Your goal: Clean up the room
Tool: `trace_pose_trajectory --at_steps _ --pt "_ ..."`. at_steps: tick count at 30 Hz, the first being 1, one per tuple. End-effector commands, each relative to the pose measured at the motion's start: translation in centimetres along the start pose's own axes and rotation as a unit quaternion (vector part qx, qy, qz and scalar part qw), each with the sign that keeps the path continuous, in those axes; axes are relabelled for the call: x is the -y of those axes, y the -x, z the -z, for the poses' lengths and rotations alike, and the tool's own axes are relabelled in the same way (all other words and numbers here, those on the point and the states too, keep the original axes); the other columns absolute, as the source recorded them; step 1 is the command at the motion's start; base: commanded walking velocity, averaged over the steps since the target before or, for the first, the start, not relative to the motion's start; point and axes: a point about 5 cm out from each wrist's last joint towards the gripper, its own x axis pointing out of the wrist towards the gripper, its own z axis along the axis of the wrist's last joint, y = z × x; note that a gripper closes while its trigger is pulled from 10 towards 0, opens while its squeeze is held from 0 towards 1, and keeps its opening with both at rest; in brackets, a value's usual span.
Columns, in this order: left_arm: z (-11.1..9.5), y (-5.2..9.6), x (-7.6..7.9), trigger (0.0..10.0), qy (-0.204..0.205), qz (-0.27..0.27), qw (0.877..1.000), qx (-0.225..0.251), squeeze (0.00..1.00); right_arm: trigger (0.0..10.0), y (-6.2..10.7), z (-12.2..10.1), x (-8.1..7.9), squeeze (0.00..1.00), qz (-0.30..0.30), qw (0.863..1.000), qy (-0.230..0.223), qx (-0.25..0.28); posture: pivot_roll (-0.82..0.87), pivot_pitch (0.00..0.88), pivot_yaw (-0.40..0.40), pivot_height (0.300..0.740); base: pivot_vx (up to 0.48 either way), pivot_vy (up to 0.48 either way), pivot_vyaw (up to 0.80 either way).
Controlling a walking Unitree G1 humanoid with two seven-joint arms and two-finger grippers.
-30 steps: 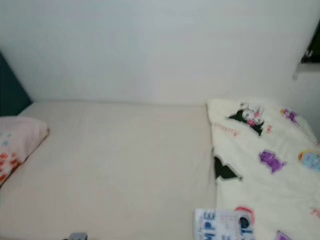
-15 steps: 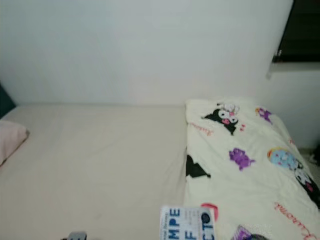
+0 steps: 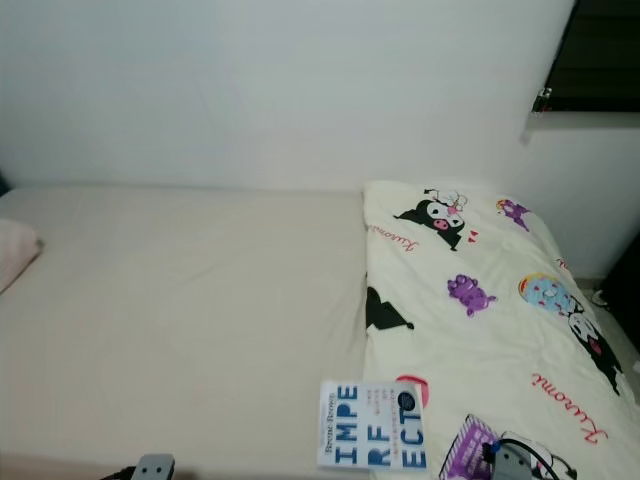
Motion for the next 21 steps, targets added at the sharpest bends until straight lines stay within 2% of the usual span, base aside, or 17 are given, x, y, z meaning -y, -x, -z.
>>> trace_pose_trajectory --at_steps 1,3,6,10,11,16,21 --pt "1.3 0.1 -0.3 10.0 -0.005 -0.003 1.0 -0.022 0.0 10.0 -0.1 -0.6 -0.3 0.0 -0.008 1.0 -0.009 0.014 -0.04 0.0 0.018 0.74 -0.48 0.0 0.0" --pt "1.2 0.1 -0.3 10.0 -0.009 -0.003 1.0 -0.02 0.0 10.0 -0.1 -0.8 -0.3 0.0 -0.008 1.0 -0.009 0.018 -0.04 0.0 0.019 0.74 -0.367 0.0 0.0" --pt "0.7 0.1 -0.4 10.0 -0.038 -0.001 0.999 -0.01 0.0 10.0 -0.2 -1.7 -0.1 0.0 -0.004 0.999 -0.014 0.034 -0.04 0.0 0.022 0.74 0.0 0.0 0.0" --pt "0.5 0.1 -0.5 10.0 -0.058 0.0 0.998 -0.005 0.0 10.0 -0.2 -2.4 -0.1 0.0 -0.001 0.999 -0.017 0.047 -0.04 0.0 0.024 0.74 0.0 0.0 0.0" --pt "0.5 0.1 -0.6 10.0 -0.076 -0.004 0.997 -0.009 0.0 10.0 -0.3 -3.1 -0.1 0.0 0.0 0.998 -0.015 0.06 -0.04 0.0 0.024 0.74 0.0 -0.461 0.0" --pt "0.6 0.1 -0.8 10.0 -0.082 -0.009 0.997 -0.012 0.0 10.0 -0.3 -3.9 -0.2 0.0 -0.001 0.997 -0.008 0.078 -0.04 0.0 0.024 0.74 0.0 -0.464 0.0" --pt "0.6 0.1 -0.7 10.0 -0.077 -0.005 0.997 -0.012 0.0 10.0 -0.4 -5.1 -0.7 0.0 -0.008 0.995 0.001 0.1 -0.04 0.0 0.022 0.74 0.0 -0.462 0.77"
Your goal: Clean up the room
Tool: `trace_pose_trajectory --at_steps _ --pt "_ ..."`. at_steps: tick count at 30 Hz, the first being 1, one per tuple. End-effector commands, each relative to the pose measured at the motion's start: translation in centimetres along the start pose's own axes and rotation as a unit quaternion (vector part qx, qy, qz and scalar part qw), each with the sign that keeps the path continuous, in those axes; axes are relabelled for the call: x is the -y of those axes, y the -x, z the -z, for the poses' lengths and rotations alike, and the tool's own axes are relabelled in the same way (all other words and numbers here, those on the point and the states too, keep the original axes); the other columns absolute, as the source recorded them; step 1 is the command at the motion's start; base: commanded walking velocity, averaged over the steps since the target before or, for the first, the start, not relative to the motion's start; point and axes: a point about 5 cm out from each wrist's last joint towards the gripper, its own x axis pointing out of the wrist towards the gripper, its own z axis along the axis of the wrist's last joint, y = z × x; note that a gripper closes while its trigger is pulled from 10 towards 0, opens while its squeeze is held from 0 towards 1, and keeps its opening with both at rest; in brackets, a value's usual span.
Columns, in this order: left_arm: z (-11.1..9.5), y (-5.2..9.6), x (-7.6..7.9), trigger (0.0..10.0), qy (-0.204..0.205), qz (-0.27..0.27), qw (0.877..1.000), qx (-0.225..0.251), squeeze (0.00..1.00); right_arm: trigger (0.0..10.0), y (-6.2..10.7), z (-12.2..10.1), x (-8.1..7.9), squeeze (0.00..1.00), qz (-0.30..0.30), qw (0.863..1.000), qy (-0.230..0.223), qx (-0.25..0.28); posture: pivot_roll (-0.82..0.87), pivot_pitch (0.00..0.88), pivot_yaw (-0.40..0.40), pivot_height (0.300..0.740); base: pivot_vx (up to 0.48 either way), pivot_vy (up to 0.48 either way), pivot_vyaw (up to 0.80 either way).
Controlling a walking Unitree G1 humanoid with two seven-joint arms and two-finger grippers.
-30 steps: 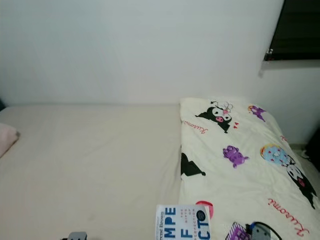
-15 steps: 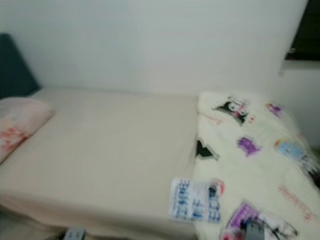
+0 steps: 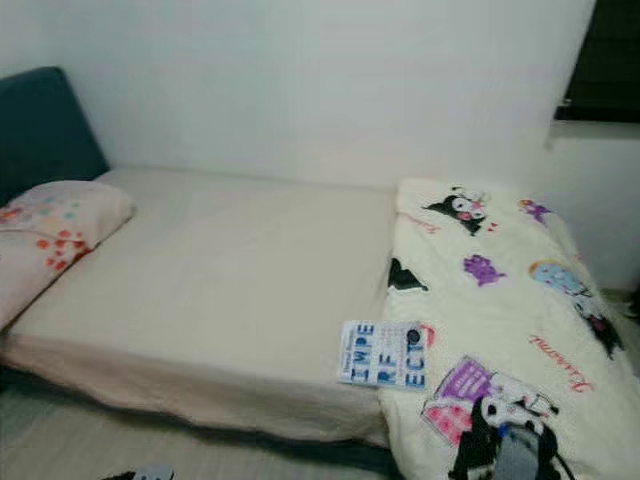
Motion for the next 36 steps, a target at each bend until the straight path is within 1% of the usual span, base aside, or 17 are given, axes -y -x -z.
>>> trace_pose_trajectory --at_steps 1,3,5,6,8,9,11,12,16,19,20,22,23,26,29,33,36 --pt "-0.4 0.0 -0.1 10.0 -0.005 0.001 1.0 0.003 0.0 10.0 -0.2 -1.1 -0.2 0.0 -0.002 1.0 0.001 0.024 -0.04 0.0 0.022 0.74 0.0 -0.461 0.76" --pt "-0.4 0.0 0.0 10.0 -0.003 0.002 1.0 0.003 0.0 10.0 -0.3 -1.5 -0.3 0.0 -0.004 0.999 0.001 0.031 -0.04 0.0 0.02 0.74 0.0 -0.461 0.76" --pt "-0.3 0.0 0.1 10.0 0.004 0.005 1.0 0.002 0.0 10.0 -0.4 -2.6 -0.5 0.0 -0.009 0.999 0.002 0.05 -0.04 0.0 0.019 0.74 0.0 -0.351 0.76" --pt "-0.3 0.0 0.1 10.0 0.004 0.005 1.0 0.002 0.0 10.0 -0.4 -2.6 -0.5 0.0 -0.009 0.999 0.002 0.05 -0.04 0.0 0.019 0.74 0.0 -0.315 0.76" --pt "-0.2 0.0 0.1 10.0 0.01 0.003 1.0 0.001 0.0 10.0 -0.6 -3.8 -0.7 0.0 -0.01 0.998 0.006 0.069 -0.04 0.0 0.018 0.74 0.0 0.0 0.76" --pt "-0.2 0.0 0.1 10.0 0.01 0.003 1.0 0.001 0.0 10.0 -0.6 -3.8 -0.7 0.0 -0.01 0.998 0.006 0.069 -0.04 0.0 0.018 0.74 0.0 0.0 0.76" --pt "-0.2 0.0 0.1 10.0 0.013 0.001 1.0 0.002 0.0 10.0 -0.7 -5.0 -0.8 0.0 -0.013 0.996 0.009 0.087 -0.04 0.0 0.015 0.74 0.0 0.0 0.76" --pt "-0.2 0.0 0.1 10.0 0.013 0.001 1.0 0.002 0.0 10.0 -0.7 -5.0 -0.8 0.0 -0.013 0.996 0.009 0.087 -0.04 0.0 0.015 0.74 0.0 0.0 0.76" --pt "-0.3 0.0 0.2 10.0 0.012 0.0 1.0 0.005 0.0 10.0 -0.8 -6.6 -1.1 0.0 -0.009 0.994 0.011 0.109 -0.05 0.0 0.012 0.74 0.0 0.0 0.57" --pt "-0.3 0.0 0.2 10.0 0.012 -0.001 1.0 0.006 0.0 10.0 -0.9 -6.7 -1.1 0.0 -0.01 0.994 0.003 0.109 -0.05 0.0 0.012 0.74 0.0 0.0 0.0" --pt "-0.4 -0.1 0.2 10.0 0.011 0.001 1.0 0.008 0.0 10.0 -1.1 -6.6 -1.8 0.0 -0.025 0.996 0.009 0.091 -0.05 0.0 0.011 0.74 0.0 0.0 0.0" --pt "-0.4 -0.1 0.2 10.0 0.01 0.001 1.0 0.008 0.0 10.0 -1.2 -6.6 -2.2 0.0 -0.033 0.996 0.012 0.083 -0.05 0.0 0.011 0.74 0.0 0.0 0.0" --pt "-0.4 -0.1 0.2 10.0 0.006 -0.002 1.0 0.007 0.0 10.0 -1.3 -6.5 -2.8 0.0 -0.053 0.996 0.018 0.075 -0.05 0.0 0.009 0.74 0.0 -0.48 0.0" --pt "-0.4 -0.1 0.2 10.0 0.003 -0.003 1.0 0.006 0.0 10.0 -1.3 -6.4 -3.3 0.0 -0.067 0.995 0.02 0.072 -0.05 0.0 0.009 0.74 0.0 -0.48 0.0" --pt "-0.3 -0.1 0.2 10.0 0.016 -0.011 1.0 0.007 0.0 10.0 -1.4 -6.1 -4.7 0.0 -0.103 0.992 0.023 0.064 -0.05 0.0 0.007 0.74 0.0 -0.301 0.0" --pt "-0.3 -0.1 0.1 10.0 0.015 -0.014 1.0 0.005 0.0 10.0 -1.5 -5.9 -5.0 0.0 -0.108 0.992 0.024 0.056 -0.05 0.0 0.007 0.74 0.0 0.0 0.0" --pt "-0.3 -0.1 0.1 10.0 0.014 -0.013 1.0 0.004 0.0 10.0 -1.5 -5.5 -4.9 0.0 -0.095 0.994 0.031 0.038 -0.05 0.0 0.007 0.735 0.0 0.0 0.0"
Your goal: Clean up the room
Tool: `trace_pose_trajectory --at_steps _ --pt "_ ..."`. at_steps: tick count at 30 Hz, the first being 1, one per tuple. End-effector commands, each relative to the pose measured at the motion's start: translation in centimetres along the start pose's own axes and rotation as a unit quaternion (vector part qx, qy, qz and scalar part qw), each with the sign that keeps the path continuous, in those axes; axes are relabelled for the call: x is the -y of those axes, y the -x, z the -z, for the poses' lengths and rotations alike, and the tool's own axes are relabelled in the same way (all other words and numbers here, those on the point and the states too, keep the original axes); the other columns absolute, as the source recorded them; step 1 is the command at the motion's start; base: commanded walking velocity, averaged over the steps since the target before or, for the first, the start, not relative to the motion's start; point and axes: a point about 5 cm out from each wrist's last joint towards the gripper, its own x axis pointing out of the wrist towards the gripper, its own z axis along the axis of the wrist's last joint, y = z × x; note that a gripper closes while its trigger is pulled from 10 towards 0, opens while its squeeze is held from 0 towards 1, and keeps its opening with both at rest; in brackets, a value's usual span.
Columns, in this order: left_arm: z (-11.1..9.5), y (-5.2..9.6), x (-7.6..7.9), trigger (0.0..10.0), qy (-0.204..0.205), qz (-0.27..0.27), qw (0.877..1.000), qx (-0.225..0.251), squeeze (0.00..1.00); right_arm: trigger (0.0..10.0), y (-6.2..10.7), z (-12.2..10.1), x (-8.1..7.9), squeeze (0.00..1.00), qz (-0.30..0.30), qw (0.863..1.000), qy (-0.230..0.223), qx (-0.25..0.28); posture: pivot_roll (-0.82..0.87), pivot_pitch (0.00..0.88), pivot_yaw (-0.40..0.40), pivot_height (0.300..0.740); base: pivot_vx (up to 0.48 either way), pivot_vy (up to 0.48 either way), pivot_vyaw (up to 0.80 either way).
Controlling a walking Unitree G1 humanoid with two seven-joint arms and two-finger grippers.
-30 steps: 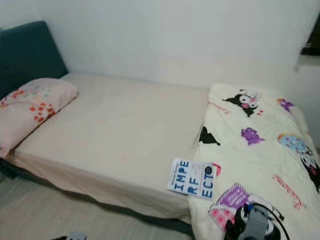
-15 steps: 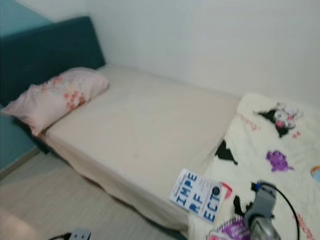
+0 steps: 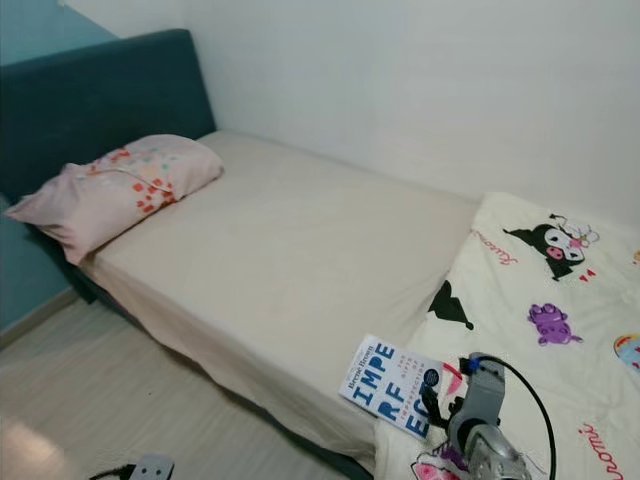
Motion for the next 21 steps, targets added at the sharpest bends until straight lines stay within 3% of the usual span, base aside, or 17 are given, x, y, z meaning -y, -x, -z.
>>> trace_pose_trajectory --at_steps 1,3,6,10,19,21 --pt "-0.4 0.0 -0.2 10.0 -0.004 -0.002 1.0 0.002 0.0 10.0 0.0 0.6 -0.2 0.0 0.007 1.0 0.001 -0.019 -0.05 0.0 0.007 0.73 0.0 0.0 0.0" --pt "-0.4 0.0 -0.2 10.0 -0.004 -0.002 1.0 0.002 0.0 10.0 0.0 0.7 -0.1 0.0 0.009 1.0 -0.008 -0.021 -0.05 0.0 0.007 0.725 0.0 0.0 0.0" --pt "-0.5 0.0 -0.3 10.0 -0.006 -0.002 1.0 0.002 0.0 10.0 0.0 0.5 -0.2 0.0 -0.008 0.998 -0.067 -0.005 -0.05 0.0 0.008 0.71 0.0 0.0 0.0" --pt "-0.5 0.0 -0.3 10.0 -0.013 -0.005 1.0 0.004 0.0 10.0 -0.1 0.1 -0.8 0.0 -0.035 0.993 -0.108 0.01 -0.05 0.004 0.011 0.695 0.0 0.0 0.0" --pt "-0.6 0.0 -0.8 10.0 -0.035 -0.021 0.999 0.006 0.0 10.0 -0.4 0.1 -1.5 0.0 -0.044 0.99 -0.135 0.007 -0.04 0.01 0.011 0.67 0.0 0.0 0.0" --pt "-0.4 0.1 -1.6 10.0 -0.051 -0.04 0.998 0.005 0.0 10.0 -0.4 0.3 -1.7 0.0 -0.041 0.99 -0.134 0.003 -0.03 0.017 0.013 0.66 0.0 0.0 0.0"
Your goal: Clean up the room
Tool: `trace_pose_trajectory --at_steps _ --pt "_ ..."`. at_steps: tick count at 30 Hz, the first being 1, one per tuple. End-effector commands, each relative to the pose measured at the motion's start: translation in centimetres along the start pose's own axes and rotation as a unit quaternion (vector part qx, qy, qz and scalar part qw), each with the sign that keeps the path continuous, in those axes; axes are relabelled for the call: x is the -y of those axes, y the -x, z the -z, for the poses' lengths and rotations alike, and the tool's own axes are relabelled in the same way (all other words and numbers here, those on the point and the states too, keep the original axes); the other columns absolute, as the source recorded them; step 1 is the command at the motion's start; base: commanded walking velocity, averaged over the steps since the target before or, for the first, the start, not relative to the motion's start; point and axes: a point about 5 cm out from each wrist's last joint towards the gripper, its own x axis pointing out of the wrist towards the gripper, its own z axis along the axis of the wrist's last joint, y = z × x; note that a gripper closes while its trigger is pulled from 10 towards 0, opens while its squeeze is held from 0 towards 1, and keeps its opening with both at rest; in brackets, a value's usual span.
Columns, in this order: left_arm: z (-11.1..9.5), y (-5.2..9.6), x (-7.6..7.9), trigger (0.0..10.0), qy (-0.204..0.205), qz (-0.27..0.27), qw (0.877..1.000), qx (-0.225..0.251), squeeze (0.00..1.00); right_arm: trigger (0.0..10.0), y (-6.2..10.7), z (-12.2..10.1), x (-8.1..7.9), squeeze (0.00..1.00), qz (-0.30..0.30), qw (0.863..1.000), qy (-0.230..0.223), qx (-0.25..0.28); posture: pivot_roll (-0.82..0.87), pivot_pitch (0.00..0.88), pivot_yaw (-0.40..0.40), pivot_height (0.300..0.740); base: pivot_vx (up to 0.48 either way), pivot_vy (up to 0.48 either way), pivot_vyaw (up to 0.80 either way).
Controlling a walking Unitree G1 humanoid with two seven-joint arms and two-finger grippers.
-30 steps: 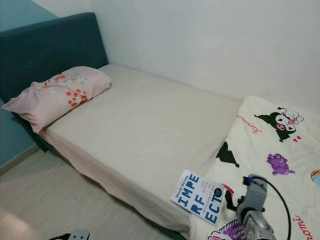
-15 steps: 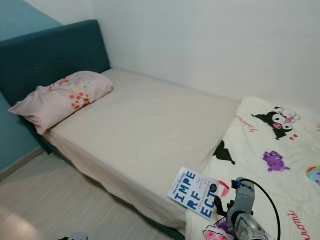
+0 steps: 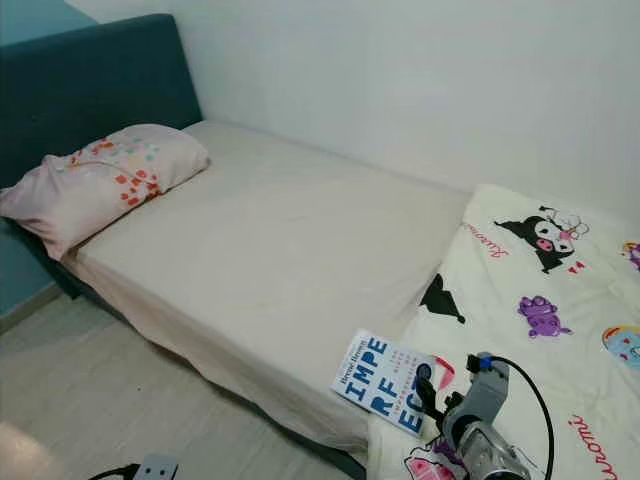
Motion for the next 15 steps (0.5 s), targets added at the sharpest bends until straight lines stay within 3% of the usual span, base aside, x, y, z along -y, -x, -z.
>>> trace_pose_trajectory --at_steps 1,6,9,15 --pt "0.6 0.1 -0.9 10.0 -0.014 -0.016 1.0 -0.007 0.0 10.0 0.1 0.6 0.1 0.0 0.008 1.0 -0.011 -0.011 -0.03 0.017 0.013 0.66 0.0 0.0 0.0" --pt "0.6 0.2 -2.8 10.0 -0.025 -0.065 0.998 0.001 0.0 10.0 -0.1 0.5 0.1 0.0 0.029 0.999 0.004 -0.017 -0.01 0.031 0.017 0.645 0.0 0.0 0.0" --pt "-0.1 0.3 -4.2 10.0 -0.012 -0.088 0.996 0.015 0.0 10.0 -0.1 0.1 0.4 0.0 0.051 0.999 0.01 -0.013 0.01 0.052 0.016 0.63 0.0 0.0 0.0" --pt "-0.9 0.4 -5.1 10.0 -0.009 -0.097 0.995 0.033 0.0 10.0 -0.3 -0.4 0.1 0.0 0.044 0.999 0.0 -0.001 0.03 0.084 0.031 0.615 0.0 0.0 0.0"
